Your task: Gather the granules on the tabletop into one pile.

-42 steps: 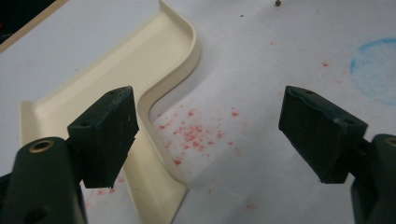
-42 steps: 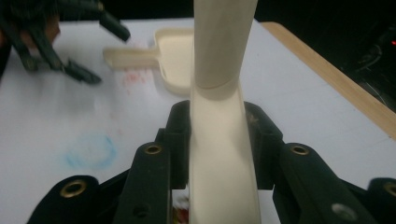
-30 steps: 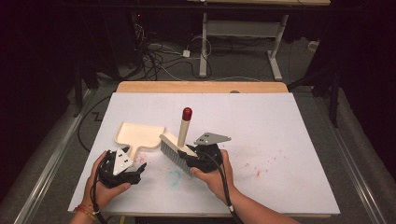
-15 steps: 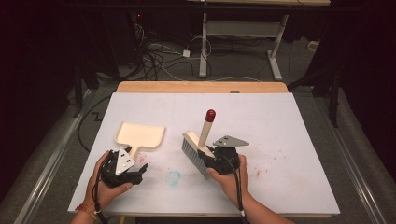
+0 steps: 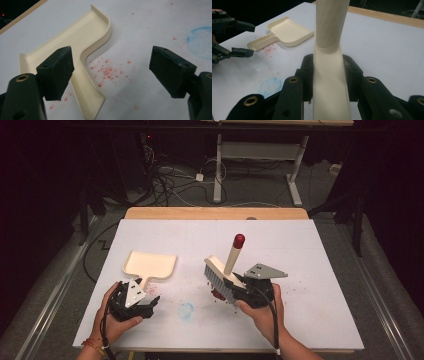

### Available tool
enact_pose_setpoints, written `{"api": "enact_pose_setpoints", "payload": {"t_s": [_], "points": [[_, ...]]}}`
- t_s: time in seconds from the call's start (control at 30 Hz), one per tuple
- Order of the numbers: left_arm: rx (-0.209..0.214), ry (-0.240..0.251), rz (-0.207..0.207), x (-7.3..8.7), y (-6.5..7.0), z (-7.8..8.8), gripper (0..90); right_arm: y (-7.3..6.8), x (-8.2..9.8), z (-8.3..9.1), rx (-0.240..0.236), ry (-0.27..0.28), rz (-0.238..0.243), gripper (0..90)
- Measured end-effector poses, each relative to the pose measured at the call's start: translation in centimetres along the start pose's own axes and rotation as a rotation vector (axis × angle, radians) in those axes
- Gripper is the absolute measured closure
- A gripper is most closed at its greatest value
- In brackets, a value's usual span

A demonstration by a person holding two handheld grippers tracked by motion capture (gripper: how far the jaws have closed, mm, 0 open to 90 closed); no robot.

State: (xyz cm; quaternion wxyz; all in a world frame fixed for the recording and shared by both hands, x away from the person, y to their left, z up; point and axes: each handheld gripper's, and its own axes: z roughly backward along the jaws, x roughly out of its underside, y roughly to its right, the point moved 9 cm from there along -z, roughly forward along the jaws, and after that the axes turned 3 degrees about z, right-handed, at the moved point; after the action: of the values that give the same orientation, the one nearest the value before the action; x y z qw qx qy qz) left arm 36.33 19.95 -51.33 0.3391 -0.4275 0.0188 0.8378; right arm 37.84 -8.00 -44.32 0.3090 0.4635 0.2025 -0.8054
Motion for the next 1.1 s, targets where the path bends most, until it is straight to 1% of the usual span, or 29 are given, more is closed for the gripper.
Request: {"api": "enact_pose_setpoints", "payload": {"t_s": [0.07,0.17,0.3,0.33,0.37,0.4,0.43,0.47,0.5,0.53,0.57,0.63,0.67,0.73,0.77,0.83,0.87,0.9,0.93,0.97,1.0,1.07,1.1], "points": [[0.001,-0.002,-0.004,0.0,0.1,0.0,19.0,0.5,0.0,0.6,0.006,0.001,0.021,67.6],[0.005,-0.005,-0.008,0.0,0.2,-0.1,19.0,1.2,0.3,1.6,0.006,-0.003,0.070,67.6],[0.009,-0.013,-0.019,0.1,0.5,-0.2,19.0,2.3,1.0,3.0,-0.020,-0.011,0.122,67.6],[0.013,-0.019,-0.011,0.2,0.6,-0.2,19.0,2.9,1.3,3.5,0.001,-0.017,0.130,67.6],[0.013,-0.019,-0.011,0.1,0.7,-0.2,19.0,3.3,1.5,3.8,0.019,-0.021,0.135,67.6],[0.013,-0.019,-0.012,0.1,0.7,-0.2,19.0,4.0,2.0,4.1,0.054,-0.026,0.146,67.6],[0.009,-0.013,-0.021,0.0,0.6,-0.2,19.0,4.7,2.4,4.3,0.086,-0.032,0.153,67.6],[0.008,-0.012,-0.021,0.0,0.6,-0.2,19.0,5.2,2.7,4.3,0.111,-0.038,0.151,67.6],[0.013,-0.020,-0.014,0.1,0.7,-0.2,19.0,5.7,3.0,4.3,0.142,-0.048,0.136,67.5],[0.013,-0.019,-0.014,0.0,0.7,-0.2,19.0,6.2,3.3,4.1,0.161,-0.056,0.128,67.6],[0.012,-0.020,-0.017,0.0,0.8,-0.3,19.0,6.5,3.5,3.9,0.171,-0.060,0.121,67.6],[0.011,-0.020,-0.020,-0.1,0.8,-0.3,19.0,6.8,3.8,3.2,0.195,-0.067,0.124,67.6],[0.010,-0.021,-0.021,0.0,0.8,-0.3,19.0,6.8,4.0,2.6,0.203,-0.077,0.137,67.6],[0.010,-0.022,-0.019,0.0,0.8,-0.4,19.0,6.5,4.3,1.8,0.196,-0.094,0.148,67.6],[0.010,-0.020,-0.017,0.0,0.7,-0.4,19.0,6.2,4.2,1.4,0.194,-0.085,0.149,67.6],[0.010,-0.020,-0.014,0.1,0.7,-0.4,19.1,5.3,4.0,0.7,0.200,-0.091,0.187,67.6],[0.009,-0.022,-0.014,0.1,0.7,-0.4,19.1,4.8,4.0,0.4,0.203,-0.093,0.186,67.6],[0.009,-0.022,-0.014,0.1,0.7,-0.4,19.1,4.3,3.9,0.0,0.218,-0.096,0.210,67.6],[0.007,-0.022,-0.014,0.1,0.7,-0.4,19.1,3.9,4.0,-0.2,0.236,-0.102,0.215,67.6],[0.006,-0.022,-0.016,0.1,0.7,-0.3,19.2,3.3,3.9,-0.5,0.241,-0.100,0.231,67.6],[0.006,-0.023,-0.016,0.1,0.7,-0.3,19.2,2.6,3.8,-0.8,0.236,-0.100,0.237,67.6],[0.005,-0.025,-0.016,0.1,0.6,-0.4,19.2,1.8,3.7,-1.3,0.234,-0.099,0.255,67.6],[0.005,-0.025,-0.015,0.1,0.6,-0.4,19.2,1.4,3.6,-1.5,0.226,-0.096,0.258,67.6]]}}
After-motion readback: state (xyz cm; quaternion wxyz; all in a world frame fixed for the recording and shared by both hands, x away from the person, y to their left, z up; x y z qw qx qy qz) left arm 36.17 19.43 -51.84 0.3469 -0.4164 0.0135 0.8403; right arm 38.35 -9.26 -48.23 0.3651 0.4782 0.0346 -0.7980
